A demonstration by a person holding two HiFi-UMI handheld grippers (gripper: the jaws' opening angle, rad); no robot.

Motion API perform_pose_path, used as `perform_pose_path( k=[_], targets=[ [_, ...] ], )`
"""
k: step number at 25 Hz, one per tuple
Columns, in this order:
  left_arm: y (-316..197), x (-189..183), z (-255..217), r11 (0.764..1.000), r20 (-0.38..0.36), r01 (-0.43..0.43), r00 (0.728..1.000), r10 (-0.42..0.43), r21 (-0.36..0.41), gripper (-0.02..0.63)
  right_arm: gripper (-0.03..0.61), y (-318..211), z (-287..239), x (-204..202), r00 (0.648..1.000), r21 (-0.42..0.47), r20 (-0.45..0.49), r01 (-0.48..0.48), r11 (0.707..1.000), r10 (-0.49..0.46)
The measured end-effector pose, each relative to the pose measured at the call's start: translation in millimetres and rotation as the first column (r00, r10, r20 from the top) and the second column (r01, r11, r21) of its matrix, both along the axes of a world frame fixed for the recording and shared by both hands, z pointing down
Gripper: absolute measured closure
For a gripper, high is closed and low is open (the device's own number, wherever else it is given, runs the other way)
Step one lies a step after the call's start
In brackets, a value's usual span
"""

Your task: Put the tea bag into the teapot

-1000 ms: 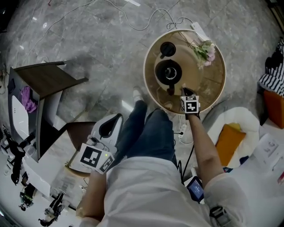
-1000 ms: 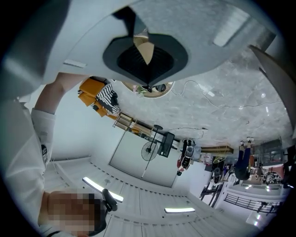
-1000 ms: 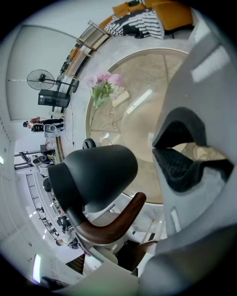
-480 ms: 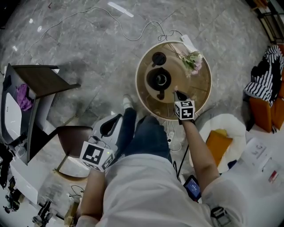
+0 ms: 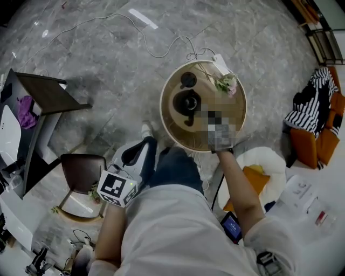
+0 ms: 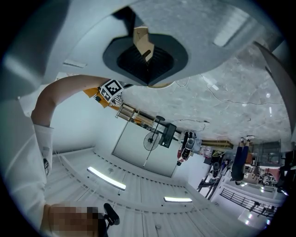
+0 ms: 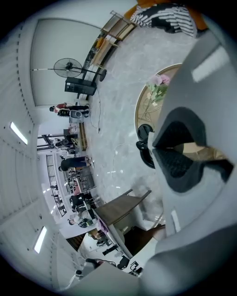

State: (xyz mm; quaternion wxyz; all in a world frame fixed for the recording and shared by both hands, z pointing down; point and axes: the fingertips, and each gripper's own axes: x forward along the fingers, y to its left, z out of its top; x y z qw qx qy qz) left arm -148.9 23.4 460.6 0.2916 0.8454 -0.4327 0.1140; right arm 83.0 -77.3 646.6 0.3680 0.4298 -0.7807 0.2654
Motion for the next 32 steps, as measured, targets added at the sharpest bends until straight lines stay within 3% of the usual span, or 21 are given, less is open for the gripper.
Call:
perform_pose_path(
  k=[12, 32],
  targets=[
    [3, -15, 9, 0.998, -0.019, 0.052, 0.998, -0.052, -0.021, 0.606, 0.574, -18, 20, -47, 0.994, -0.065, 0.036, 0.110, 0.992, -0.108],
    [5, -16, 29, 0.991, -0.009, 0.101, 0.995, -0.102, -0.085, 0.606, 0.573, -25, 87, -54, 0.976, -0.196, -0.025, 0.207, 0.959, -0.216]
  ],
)
